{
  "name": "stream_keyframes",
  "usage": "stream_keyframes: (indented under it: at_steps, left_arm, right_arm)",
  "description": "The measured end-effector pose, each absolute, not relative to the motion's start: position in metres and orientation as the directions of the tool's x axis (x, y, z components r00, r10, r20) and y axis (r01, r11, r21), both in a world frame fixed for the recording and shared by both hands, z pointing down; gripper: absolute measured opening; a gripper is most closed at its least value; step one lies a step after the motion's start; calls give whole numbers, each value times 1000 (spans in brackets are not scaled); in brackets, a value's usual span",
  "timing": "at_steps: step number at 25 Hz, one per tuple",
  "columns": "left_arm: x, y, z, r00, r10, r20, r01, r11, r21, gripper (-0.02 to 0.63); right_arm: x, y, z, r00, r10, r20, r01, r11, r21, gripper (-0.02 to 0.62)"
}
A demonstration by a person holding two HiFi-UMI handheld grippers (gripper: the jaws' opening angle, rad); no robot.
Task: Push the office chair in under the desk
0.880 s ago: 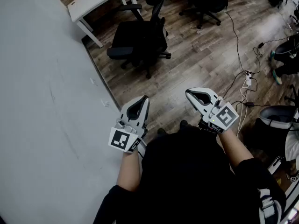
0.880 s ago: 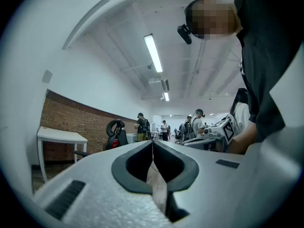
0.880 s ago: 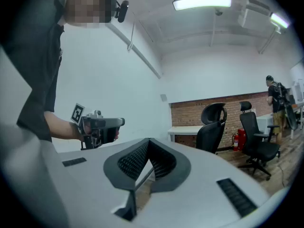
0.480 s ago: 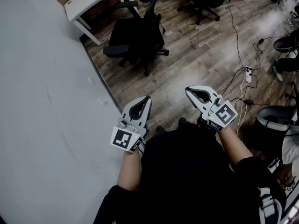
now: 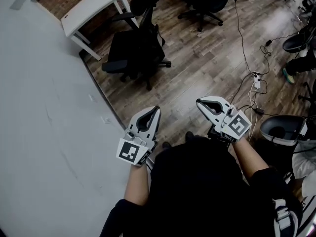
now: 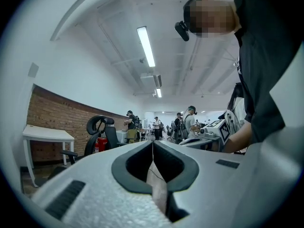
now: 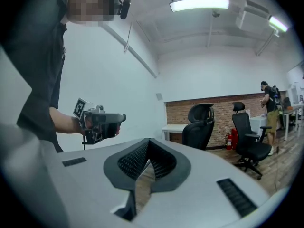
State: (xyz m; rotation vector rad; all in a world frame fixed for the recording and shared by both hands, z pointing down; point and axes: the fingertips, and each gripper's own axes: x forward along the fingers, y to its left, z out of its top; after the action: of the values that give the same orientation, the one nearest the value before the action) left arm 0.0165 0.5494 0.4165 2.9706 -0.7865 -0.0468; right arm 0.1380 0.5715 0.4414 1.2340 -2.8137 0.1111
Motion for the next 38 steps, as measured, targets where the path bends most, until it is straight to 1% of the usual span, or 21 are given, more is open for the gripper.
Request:
stream_keyframes:
  at_steps: [3, 5, 8, 12, 16, 22, 26, 31, 36, 38]
  left_arm:
    - [38, 548, 417, 881, -472, -2, -471, -879, 72, 17]
    - [51, 548, 420, 888, -461, 11, -460, -885, 69, 17]
    - [69, 547, 421, 897, -441, 29, -442, -895, 56, 17]
    - [78, 551, 425, 907, -416, 67, -418, -907, 38, 17]
    - [81, 533, 433, 902, -422, 85, -428, -902, 57, 17]
    - [80, 488, 460, 901, -413, 130, -427, -898, 104, 17]
    - [75, 432, 470, 896, -430, 112, -442, -889, 123, 17]
    - [61, 349, 470, 897, -437, 69, -443, -888, 123, 17]
    - [44, 277, 441, 892, -451, 6, -448, -885, 125, 17]
    - [42, 259, 430, 894, -448, 0, -445, -887, 122, 17]
  right_arm:
    - [167, 575, 451, -639, -758, 131, -768, 639, -47, 6]
    - [182, 578, 456, -621, -772, 136, -784, 618, -67, 6]
    - [198, 575, 459, -603, -792, 92, -797, 594, -110, 6]
    - [202, 574, 461, -598, -798, 75, -798, 584, -151, 6]
    - [216, 555, 467, -585, -809, 51, -804, 572, -162, 6]
    - [218, 510, 491, -573, -811, 119, -817, 554, -158, 6]
    - [215, 461, 490, -580, -806, 117, -812, 561, -164, 6]
    - [213, 382, 499, -573, -798, 187, -820, 551, -157, 6]
    - [203, 308, 477, -594, -782, 192, -804, 585, -105, 6]
    - [203, 286, 466, -603, -775, 189, -797, 597, -91, 6]
